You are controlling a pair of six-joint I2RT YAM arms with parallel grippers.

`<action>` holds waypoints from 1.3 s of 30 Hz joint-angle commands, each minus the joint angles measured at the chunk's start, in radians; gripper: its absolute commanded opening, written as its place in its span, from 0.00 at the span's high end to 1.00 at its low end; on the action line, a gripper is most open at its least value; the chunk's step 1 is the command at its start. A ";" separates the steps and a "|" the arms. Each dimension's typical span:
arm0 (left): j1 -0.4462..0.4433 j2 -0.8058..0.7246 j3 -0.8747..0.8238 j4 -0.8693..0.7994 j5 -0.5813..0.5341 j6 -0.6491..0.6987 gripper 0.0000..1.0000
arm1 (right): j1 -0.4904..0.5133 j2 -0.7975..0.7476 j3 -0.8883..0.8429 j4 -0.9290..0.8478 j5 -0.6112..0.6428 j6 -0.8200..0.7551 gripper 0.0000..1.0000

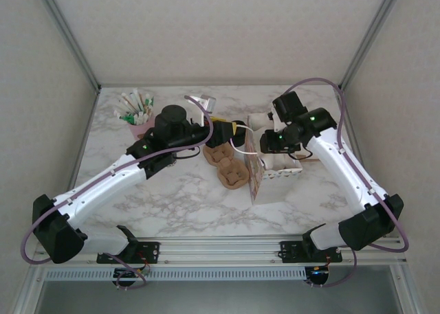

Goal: Pack the takeout coffee

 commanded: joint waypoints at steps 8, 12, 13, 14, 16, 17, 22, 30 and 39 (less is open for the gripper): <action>-0.008 -0.010 -0.011 0.037 -0.018 -0.015 0.38 | 0.009 -0.021 -0.013 0.024 0.011 0.019 0.55; -0.007 -0.014 -0.004 0.038 -0.019 -0.016 0.37 | 0.009 -0.051 0.018 0.017 0.029 0.021 0.54; -0.007 -0.015 -0.003 0.040 -0.017 -0.016 0.36 | 0.008 -0.058 0.023 0.019 0.032 0.022 0.54; -0.008 -0.017 -0.004 0.041 -0.017 -0.018 0.35 | 0.009 -0.064 0.026 0.023 0.033 0.023 0.54; -0.008 -0.021 -0.007 0.048 -0.019 -0.019 0.33 | 0.009 -0.074 0.028 0.034 0.037 0.023 0.53; -0.008 -0.022 -0.007 0.049 -0.017 -0.018 0.32 | 0.009 -0.078 0.030 0.039 0.043 0.025 0.53; -0.008 -0.037 -0.020 0.073 -0.011 -0.010 0.25 | 0.008 -0.120 0.022 0.090 0.027 0.024 0.52; -0.007 -0.125 -0.099 0.159 -0.021 0.018 0.06 | 0.009 -0.251 -0.052 0.209 0.008 0.006 0.44; -0.009 -0.185 -0.186 0.208 -0.032 0.029 0.00 | 0.009 -0.337 -0.151 0.287 -0.038 -0.005 0.27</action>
